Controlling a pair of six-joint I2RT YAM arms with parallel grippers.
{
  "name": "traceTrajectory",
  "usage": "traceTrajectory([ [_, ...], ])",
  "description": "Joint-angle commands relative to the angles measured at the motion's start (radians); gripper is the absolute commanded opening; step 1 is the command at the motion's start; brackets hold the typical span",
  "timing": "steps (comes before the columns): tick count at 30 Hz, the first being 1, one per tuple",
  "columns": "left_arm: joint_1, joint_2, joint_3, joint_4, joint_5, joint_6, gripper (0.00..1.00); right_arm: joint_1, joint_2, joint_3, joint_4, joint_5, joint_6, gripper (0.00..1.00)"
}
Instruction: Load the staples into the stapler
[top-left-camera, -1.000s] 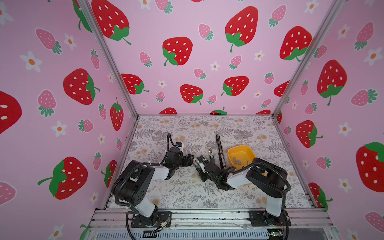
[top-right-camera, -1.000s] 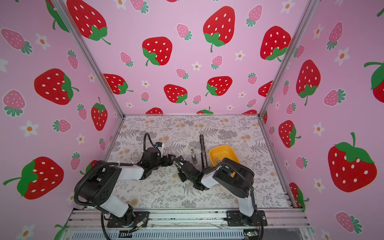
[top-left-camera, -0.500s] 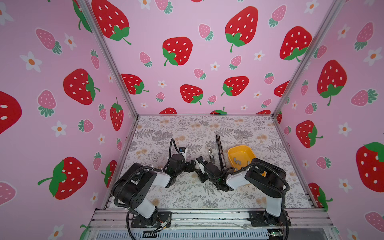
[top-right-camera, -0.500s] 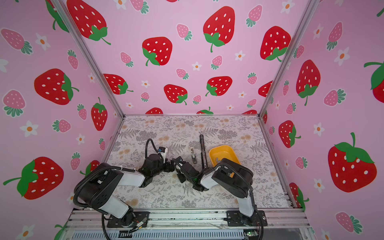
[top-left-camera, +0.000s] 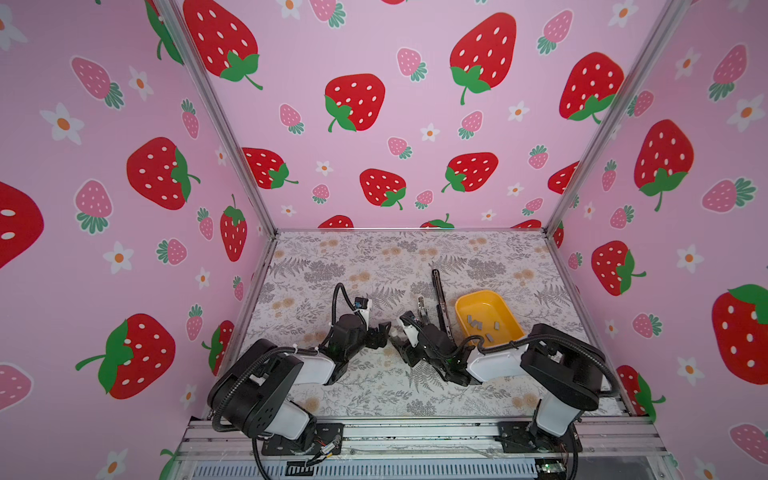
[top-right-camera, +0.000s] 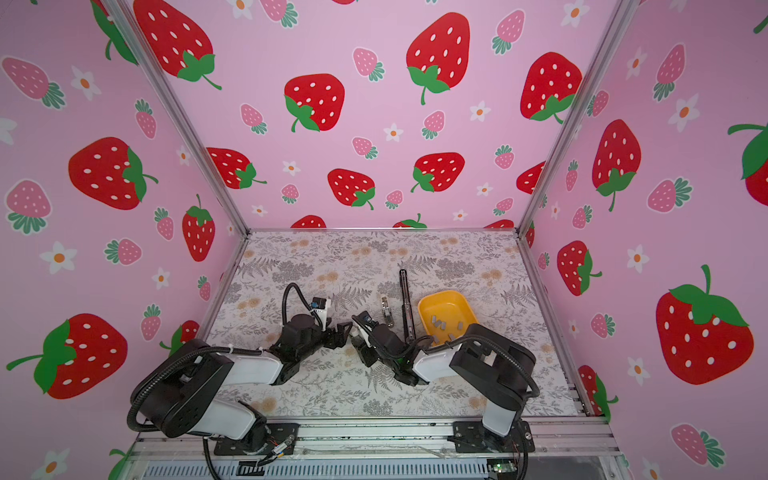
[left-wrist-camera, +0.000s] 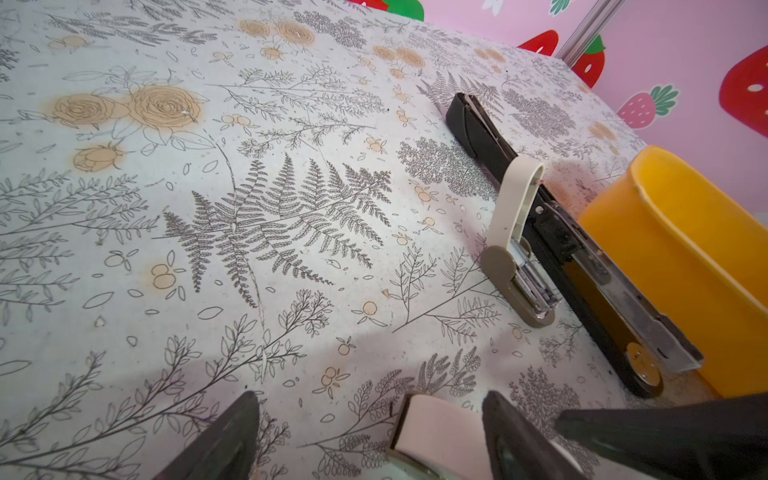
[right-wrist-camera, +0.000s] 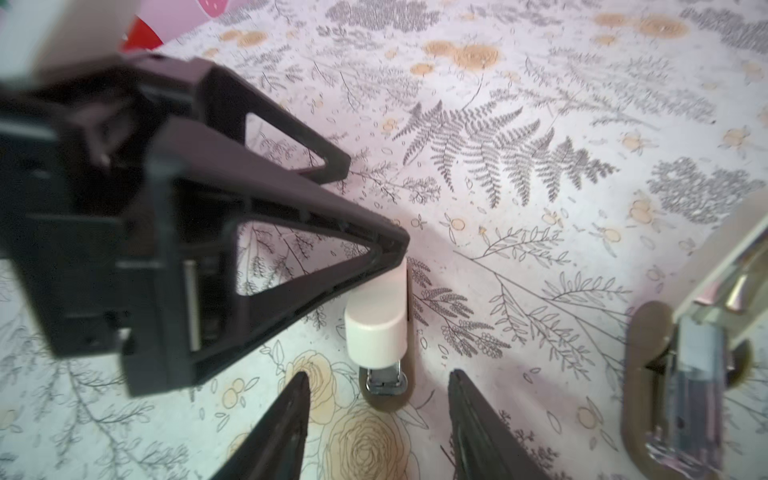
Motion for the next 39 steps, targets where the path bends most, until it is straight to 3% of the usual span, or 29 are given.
traceTrajectory([
  [1,-0.006,-0.007,-0.011,0.006,-0.003,0.010,0.86,0.006,-0.055,-0.015,-0.012,-0.021,0.000,0.52],
  [7,-0.006,-0.012,-0.023,0.006,-0.005,0.027,0.86,0.006,-0.093,0.001,-0.027,-0.018,0.011,0.39],
  [14,-0.009,0.048,-0.040,0.072,0.004,0.023,0.86,0.005,-0.008,0.098,-0.089,0.046,0.029,0.28],
  [28,-0.013,0.106,-0.059,0.133,-0.019,0.024,0.86,0.007,0.119,0.080,-0.066,0.065,0.048,0.25],
  [39,-0.022,0.153,-0.099,0.258,-0.045,0.039,0.86,0.008,0.189,0.026,0.054,0.064,0.029,0.25],
])
